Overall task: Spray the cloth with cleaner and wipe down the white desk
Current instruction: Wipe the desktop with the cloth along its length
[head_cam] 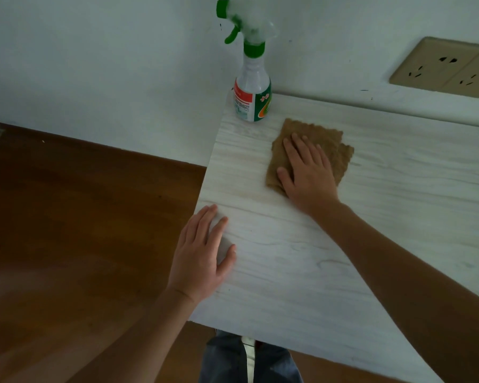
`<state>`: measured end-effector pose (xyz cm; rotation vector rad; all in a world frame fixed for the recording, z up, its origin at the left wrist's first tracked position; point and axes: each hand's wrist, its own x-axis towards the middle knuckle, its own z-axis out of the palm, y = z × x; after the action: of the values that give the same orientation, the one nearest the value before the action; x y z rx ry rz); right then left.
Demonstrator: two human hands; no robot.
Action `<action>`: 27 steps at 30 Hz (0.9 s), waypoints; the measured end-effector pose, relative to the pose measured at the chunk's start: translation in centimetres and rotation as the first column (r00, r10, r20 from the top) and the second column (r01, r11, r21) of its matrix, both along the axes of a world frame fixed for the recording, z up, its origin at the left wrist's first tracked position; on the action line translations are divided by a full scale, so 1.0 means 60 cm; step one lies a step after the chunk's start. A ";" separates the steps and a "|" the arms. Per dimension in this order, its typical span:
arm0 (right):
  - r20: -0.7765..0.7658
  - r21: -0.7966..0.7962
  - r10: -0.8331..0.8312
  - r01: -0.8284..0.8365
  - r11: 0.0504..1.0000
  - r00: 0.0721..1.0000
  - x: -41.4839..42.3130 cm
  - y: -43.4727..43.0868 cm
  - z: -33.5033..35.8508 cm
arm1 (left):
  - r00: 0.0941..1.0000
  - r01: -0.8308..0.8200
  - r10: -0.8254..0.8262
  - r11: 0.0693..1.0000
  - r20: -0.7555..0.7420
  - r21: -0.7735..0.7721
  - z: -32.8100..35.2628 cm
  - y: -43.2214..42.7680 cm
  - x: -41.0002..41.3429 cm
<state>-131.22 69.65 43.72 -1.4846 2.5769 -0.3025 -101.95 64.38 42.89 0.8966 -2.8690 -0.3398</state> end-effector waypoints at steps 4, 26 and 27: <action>-0.014 -0.022 -0.022 0.022 1.000 1.000 -0.026 -0.035 -0.005 | 1.000 0.002 -0.002 1.000 -0.007 0.008 0.000 -0.001 0.000; -0.045 -0.051 -0.028 0.025 0.998 0.999 -0.088 -0.090 -0.004 | 1.000 -0.011 0.011 1.000 -0.013 0.019 0.002 0.000 -0.002; -0.050 -0.055 -0.033 0.030 0.998 0.998 -0.089 -0.090 -0.005 | 1.000 -0.011 0.011 1.000 -0.013 0.021 0.002 0.000 -0.001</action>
<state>-136.56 64.22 43.43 -1.4891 2.6546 -0.3465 -102.04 64.36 43.03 0.9096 -2.8524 -0.3739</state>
